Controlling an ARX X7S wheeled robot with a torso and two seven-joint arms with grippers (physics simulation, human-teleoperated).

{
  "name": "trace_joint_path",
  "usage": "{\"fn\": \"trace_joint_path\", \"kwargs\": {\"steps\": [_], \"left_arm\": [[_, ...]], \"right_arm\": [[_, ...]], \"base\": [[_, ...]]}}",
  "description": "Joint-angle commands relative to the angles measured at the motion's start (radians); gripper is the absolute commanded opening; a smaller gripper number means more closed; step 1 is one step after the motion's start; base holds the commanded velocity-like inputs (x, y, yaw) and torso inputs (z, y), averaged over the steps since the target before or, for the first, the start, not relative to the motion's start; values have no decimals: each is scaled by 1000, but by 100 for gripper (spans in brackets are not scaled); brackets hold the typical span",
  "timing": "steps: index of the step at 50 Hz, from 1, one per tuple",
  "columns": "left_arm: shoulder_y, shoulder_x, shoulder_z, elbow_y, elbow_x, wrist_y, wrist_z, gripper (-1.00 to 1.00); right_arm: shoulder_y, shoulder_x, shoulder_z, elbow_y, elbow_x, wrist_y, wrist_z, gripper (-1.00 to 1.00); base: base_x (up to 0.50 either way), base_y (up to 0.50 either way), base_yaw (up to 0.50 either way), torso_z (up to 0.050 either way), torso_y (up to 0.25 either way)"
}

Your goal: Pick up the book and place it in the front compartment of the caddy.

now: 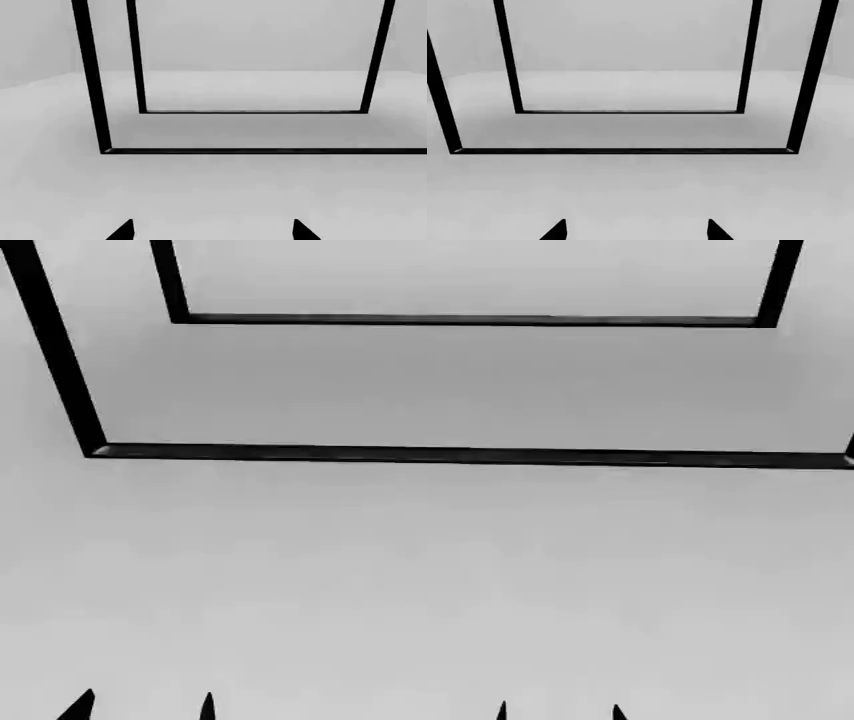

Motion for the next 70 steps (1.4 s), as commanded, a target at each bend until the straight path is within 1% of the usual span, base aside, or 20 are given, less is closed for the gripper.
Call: {"fn": "trace_joint_path", "kwargs": {"steps": [1, 13, 16, 18, 20, 23, 29, 31, 33, 34, 38, 39, 41, 44, 51, 57, 60, 62, 67, 70], "left_arm": [[0, -10, 11, 0, -10, 0, -11, 100], [3, -46, 52, 16, -48, -6, -51, 100], [6, -53, 53, 64, -57, -43, -62, 100], [9, -65, 65, 130, -42, -89, -72, 100], [9, -70, 64, 172, -61, -137, -68, 100], [5, -83, 61, 233, -64, -210, -79, 100], [-23, -107, 42, 372, -73, -367, -108, 100], [-35, -111, 29, 427, -79, -422, -122, 100], [-43, -117, 30, 462, -83, -469, -127, 100], [-45, -117, 23, 492, -95, -491, -127, 100], [-64, -128, 18, 572, -109, -585, -135, 100], [-79, -134, 15, 610, -115, -637, -138, 100], [-92, -145, 19, 646, -113, -679, -141, 100], [-125, -159, 15, 718, -123, -776, -146, 100], [-182, -181, -6, 840, -158, -931, -143, 100], [-208, -180, -42, 892, -190, -991, -138, 100], [-209, -182, -31, 891, -190, -984, -139, 100], [-211, -180, -33, 890, -194, -983, -138, 100], [-217, -181, -32, 891, -199, -987, -141, 100], [-219, -181, -35, 892, -202, -990, -143, 100]], "right_arm": [[0, 9, -13, 0, 9, 0, 13, 100], [-2, 46, -60, -8, 36, 5, 54, 100], [-10, 54, -69, -57, 36, 46, 63, 100], [-10, 65, -76, -138, 30, 113, 69, 100], [-4, 71, -79, -186, 34, 166, 71, 100], [12, 88, -91, -286, 19, 292, 79, 100], [46, 109, -93, -448, 22, 493, 86, 100], [68, 117, -95, -507, 17, 589, 91, 100], [78, 122, -95, -548, 20, 626, 91, 100], [94, 125, -96, -581, 20, 687, 92, 100], [126, 137, -95, -670, 29, 791, 87, 100], [148, 142, -96, -717, 31, 856, 84, 100], [165, 146, -96, -755, 33, 896, 84, 100], [213, 151, -93, -849, 37, 1017, 84, 100], [318, 160, -103, -983, 47, 1228, 84, 100], [363, 137, -57, -1042, 72, 1295, 79, 100], [368, 161, -85, -1044, 64, 1285, 117, 100], [369, 161, -79, -1044, 75, 1286, 120, 100], [376, 188, -110, -1046, 92, 1283, 164, 100], [385, 199, -99, -1046, 143, 1287, 196, 100]], "base": [[0, 0, 0, 0, 0], [0, 0, 0, 0, 0], [0, 0, 0, 0, 0], [0, 0, 0, 0, 0], [0, 0, 0, 0, 0], [0, 0, 0, 0, 0], [0, 0, 0, 0, 0], [0, 0, 0, 0, 0], [0, 0, 0, 0, 0], [0, 0, 0, 0, 0], [0, 0, 0, 0, 0], [0, 0, 0, 0, 0], [0, 0, 0, 0, 0], [0, 0, 0, 0, 0], [0, 0, 0, 0, 0], [0, 0, 0, 0, 0], [0, 0, 0, 0, 0], [0, 0, 0, 0, 0], [40, 493, 0, 0, 0], [62, 500, 0, 0, 0]]}}
